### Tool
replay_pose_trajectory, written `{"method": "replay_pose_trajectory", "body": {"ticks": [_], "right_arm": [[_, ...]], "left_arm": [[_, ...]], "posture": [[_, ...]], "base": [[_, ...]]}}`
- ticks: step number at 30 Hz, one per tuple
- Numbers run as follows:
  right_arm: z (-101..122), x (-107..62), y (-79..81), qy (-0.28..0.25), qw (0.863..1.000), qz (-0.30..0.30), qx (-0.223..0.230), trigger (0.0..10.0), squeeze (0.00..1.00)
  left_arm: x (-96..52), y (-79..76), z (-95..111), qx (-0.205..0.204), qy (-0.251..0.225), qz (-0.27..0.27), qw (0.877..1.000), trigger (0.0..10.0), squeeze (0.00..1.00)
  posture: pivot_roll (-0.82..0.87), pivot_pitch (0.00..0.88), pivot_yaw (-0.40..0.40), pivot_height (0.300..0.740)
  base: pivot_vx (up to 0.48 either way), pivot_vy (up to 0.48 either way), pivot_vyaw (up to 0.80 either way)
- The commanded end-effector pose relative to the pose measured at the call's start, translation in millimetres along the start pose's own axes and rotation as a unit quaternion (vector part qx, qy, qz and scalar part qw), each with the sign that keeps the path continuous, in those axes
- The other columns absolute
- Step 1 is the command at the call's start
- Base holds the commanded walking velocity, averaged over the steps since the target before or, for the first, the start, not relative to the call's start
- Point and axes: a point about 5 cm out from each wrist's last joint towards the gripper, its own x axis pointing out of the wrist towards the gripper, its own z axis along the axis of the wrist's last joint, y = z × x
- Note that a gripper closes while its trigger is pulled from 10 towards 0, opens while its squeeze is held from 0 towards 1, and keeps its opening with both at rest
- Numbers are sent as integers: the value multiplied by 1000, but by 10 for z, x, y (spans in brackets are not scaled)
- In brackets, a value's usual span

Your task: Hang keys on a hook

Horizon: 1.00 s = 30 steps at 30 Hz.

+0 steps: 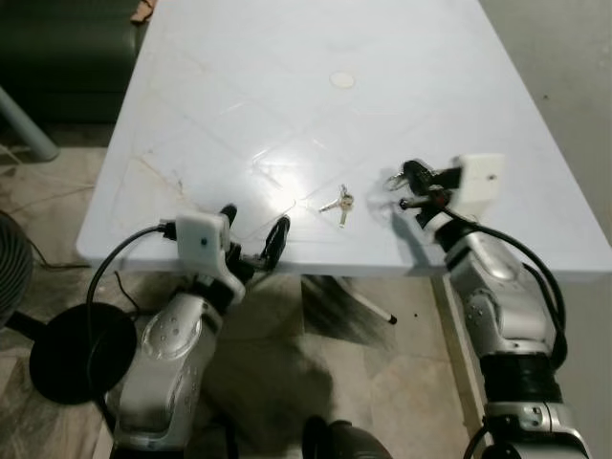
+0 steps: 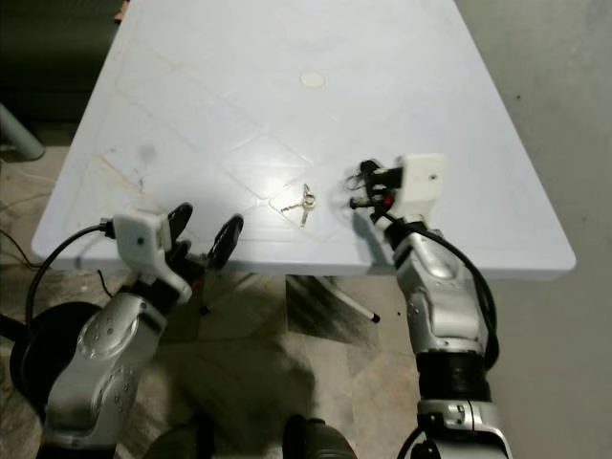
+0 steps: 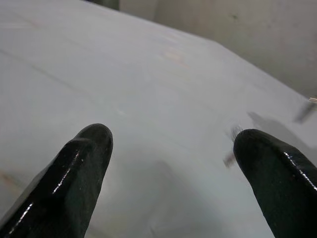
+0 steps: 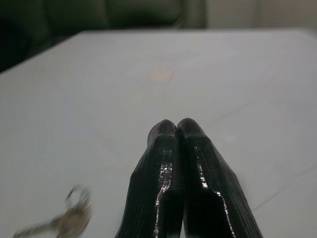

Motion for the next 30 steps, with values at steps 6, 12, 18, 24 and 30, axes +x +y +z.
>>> {"method": "replay_pose_trajectory", "body": {"ticks": [6, 12, 18, 24, 30], "right_arm": [[85, -144, -83, -14, 1000, -28, 1, 10000, 0], [-21, -300, -79, 2, 999, -52, -18, 10000, 0], [-196, -503, -144, 14, 995, -87, -38, 10000, 0], [-357, -612, -164, 32, 993, -98, -63, 10000, 0], [-511, -675, -154, 35, 990, -115, -79, 10000, 0]], "left_arm": [[214, 107, -35, 5, 17, 34, 999, 10000, 0], [291, 162, -46, 9, 20, 48, 999, 10000, 0], [327, 243, -73, 44, 19, 57, 997, 10000, 0], [344, 275, -164, 67, 21, 59, 996, 10000, 0], [369, 247, -284, 41, 19, 42, 998, 10000, 0]], "posture": [[31, 130, -82, 740], [21, 105, -76, 740], [11, 82, -58, 740], [1, 51, -43, 740], [-10, 23, -26, 740]], "base": [[0, 0, 0], [0, 0, 0], [0, 0, 0], [0, 0, 0], [0, 0, 0]]}}
